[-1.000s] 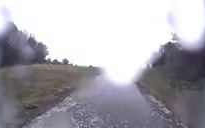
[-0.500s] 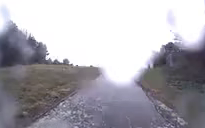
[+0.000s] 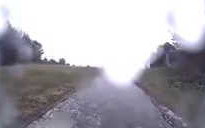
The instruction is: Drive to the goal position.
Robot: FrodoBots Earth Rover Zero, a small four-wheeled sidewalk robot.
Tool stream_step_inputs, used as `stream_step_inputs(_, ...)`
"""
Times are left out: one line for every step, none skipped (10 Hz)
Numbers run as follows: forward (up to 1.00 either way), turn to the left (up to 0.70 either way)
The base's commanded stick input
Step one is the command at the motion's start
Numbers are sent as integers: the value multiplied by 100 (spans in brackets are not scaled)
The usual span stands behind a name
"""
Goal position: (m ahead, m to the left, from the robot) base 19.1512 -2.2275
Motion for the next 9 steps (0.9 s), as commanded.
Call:
stream_step_inputs(70,-4)
stream_step_inputs(70,0)
stream_step_inputs(70,0)
stream_step_inputs(70,0)
stream_step_inputs(70,0)
stream_step_inputs(70,0)
stream_step_inputs(70,0)
stream_step_inputs(70,0)
stream_step_inputs(70,0)
